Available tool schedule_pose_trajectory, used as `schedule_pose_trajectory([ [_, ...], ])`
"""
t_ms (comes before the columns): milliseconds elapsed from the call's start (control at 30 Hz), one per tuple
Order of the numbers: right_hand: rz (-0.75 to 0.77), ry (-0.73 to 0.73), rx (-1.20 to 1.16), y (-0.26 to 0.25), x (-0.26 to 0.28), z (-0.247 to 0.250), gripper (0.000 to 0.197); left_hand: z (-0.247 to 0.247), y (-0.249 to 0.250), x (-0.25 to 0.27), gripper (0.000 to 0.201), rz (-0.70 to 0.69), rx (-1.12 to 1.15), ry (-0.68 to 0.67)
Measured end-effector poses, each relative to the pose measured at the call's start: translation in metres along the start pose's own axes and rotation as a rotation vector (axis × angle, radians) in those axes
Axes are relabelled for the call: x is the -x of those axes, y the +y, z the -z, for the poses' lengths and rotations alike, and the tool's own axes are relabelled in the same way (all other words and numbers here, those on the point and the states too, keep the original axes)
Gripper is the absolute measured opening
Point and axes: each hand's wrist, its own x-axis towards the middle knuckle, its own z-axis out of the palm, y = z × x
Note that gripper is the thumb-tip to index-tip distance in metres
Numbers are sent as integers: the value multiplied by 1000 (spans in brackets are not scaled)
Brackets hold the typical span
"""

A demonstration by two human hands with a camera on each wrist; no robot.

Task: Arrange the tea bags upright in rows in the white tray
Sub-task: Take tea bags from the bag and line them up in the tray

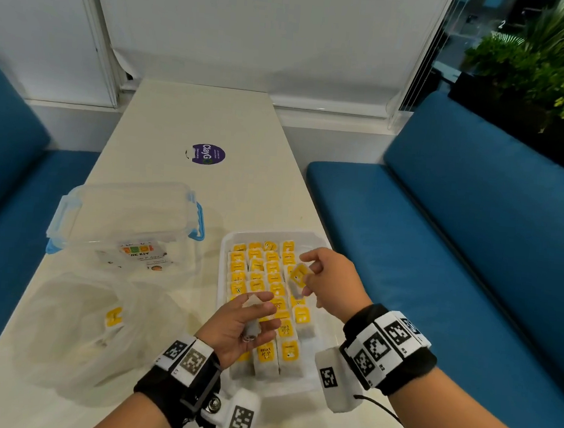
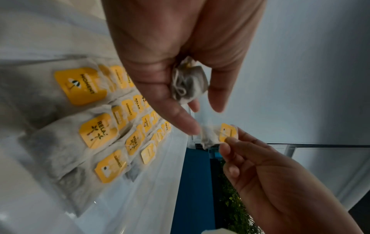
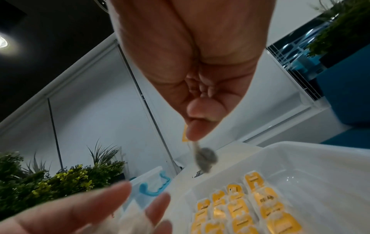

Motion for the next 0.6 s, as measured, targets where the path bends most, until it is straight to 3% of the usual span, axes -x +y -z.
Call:
schedule_pose_trajectory([
  [100, 51, -74, 203, 2, -3, 9, 18, 3, 1, -3, 14, 11, 73, 51],
  [267, 32, -245, 695, 12, -7, 13, 25, 3, 7, -4, 12, 33, 166, 76],
  [600, -59, -757, 951, 36, -16, -17, 27, 7, 6, -8, 15, 65, 186, 67],
])
